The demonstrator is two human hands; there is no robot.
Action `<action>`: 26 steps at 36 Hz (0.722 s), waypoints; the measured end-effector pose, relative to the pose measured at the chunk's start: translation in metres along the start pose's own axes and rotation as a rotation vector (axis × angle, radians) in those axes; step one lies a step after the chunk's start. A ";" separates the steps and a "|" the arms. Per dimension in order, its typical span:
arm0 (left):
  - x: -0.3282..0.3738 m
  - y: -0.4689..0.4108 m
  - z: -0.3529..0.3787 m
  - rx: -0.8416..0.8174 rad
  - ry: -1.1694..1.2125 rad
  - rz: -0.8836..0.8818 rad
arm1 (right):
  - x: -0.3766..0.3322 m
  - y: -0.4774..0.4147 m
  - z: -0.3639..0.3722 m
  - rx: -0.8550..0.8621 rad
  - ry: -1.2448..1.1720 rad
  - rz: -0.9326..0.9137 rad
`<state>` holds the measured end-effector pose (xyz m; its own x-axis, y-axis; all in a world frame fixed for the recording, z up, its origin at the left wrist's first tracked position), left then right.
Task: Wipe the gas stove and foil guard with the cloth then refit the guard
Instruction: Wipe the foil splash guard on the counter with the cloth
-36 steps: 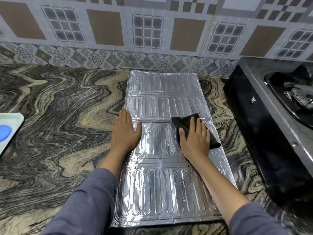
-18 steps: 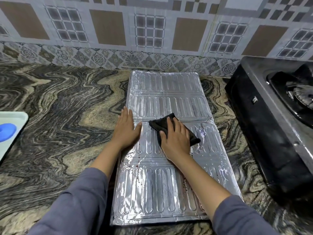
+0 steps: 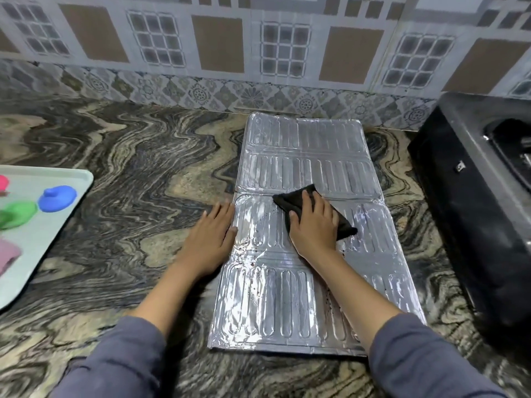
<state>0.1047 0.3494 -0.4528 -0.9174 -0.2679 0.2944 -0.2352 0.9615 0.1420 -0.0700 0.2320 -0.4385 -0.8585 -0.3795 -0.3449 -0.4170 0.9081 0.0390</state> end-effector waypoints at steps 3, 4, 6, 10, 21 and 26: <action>0.002 0.000 0.001 0.018 -0.020 -0.009 | -0.008 0.000 0.002 0.002 0.000 -0.045; 0.002 0.000 0.001 0.027 -0.023 -0.011 | -0.012 0.000 0.004 -0.003 0.002 -0.065; 0.003 0.000 0.001 0.047 -0.019 -0.014 | -0.019 -0.001 0.007 -0.019 0.008 -0.109; 0.003 0.001 0.002 0.064 -0.011 -0.020 | -0.033 -0.001 0.012 -0.059 0.002 -0.210; 0.005 0.001 0.003 0.086 0.007 -0.055 | -0.030 -0.004 0.009 -0.163 0.065 -0.537; 0.005 0.002 0.003 0.089 0.025 -0.056 | -0.025 -0.006 0.005 -0.203 0.102 -0.590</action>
<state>0.0986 0.3500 -0.4534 -0.8941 -0.3215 0.3119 -0.3144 0.9464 0.0742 -0.0443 0.2375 -0.4351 -0.4867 -0.8303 -0.2715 -0.8687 0.4929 0.0499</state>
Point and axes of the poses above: each hand's wrist, its own y-axis away from the middle knuckle, its own z-axis out of the palm, x = y × z, the point moved 3 cm from there along -y, towards the middle knuckle, and after that the axes turned 4 degrees about -x, right-handed, at the moved point
